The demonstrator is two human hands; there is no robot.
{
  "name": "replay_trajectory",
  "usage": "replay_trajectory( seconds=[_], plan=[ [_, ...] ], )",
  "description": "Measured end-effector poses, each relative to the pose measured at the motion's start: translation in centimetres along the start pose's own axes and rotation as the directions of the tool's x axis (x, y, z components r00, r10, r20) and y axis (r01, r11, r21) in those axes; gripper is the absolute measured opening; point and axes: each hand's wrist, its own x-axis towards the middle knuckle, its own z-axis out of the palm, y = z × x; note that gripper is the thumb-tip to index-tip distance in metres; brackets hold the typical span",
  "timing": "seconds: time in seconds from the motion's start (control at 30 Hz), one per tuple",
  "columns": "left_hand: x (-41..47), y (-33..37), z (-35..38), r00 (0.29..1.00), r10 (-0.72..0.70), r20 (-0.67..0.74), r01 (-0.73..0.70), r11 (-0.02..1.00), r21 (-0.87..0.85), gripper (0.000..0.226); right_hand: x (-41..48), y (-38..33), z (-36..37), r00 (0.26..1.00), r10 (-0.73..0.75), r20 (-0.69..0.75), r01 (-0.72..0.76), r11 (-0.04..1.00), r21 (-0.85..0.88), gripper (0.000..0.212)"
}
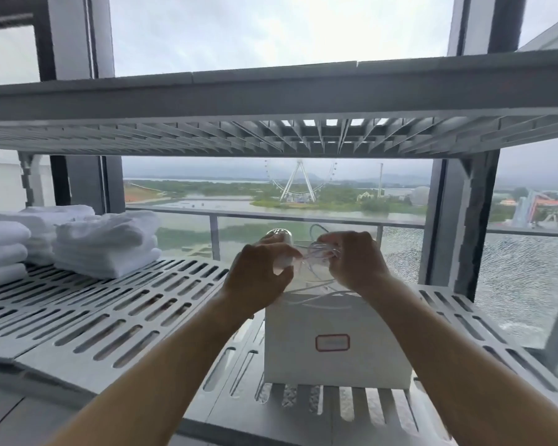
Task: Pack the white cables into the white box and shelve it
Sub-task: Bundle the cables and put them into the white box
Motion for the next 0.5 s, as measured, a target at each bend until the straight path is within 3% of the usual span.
replay_trajectory(
  seconds=[0.3, 0.5],
  plan=[
    [2.9, 0.4, -0.9, 0.993, -0.017, -0.119, 0.02, 0.999, 0.027, 0.025, 2.7, -0.3, -1.4, 0.988, 0.089, -0.129, -0.059, 0.975, 0.215, 0.039],
    [4.1, 0.6, -2.3, 0.975, 0.077, -0.208, -0.085, 0.996, -0.029, 0.025, 4.5, -1.0, -2.3, 0.96, 0.106, -0.26, -0.024, 0.953, 0.302, 0.037]
  ],
)
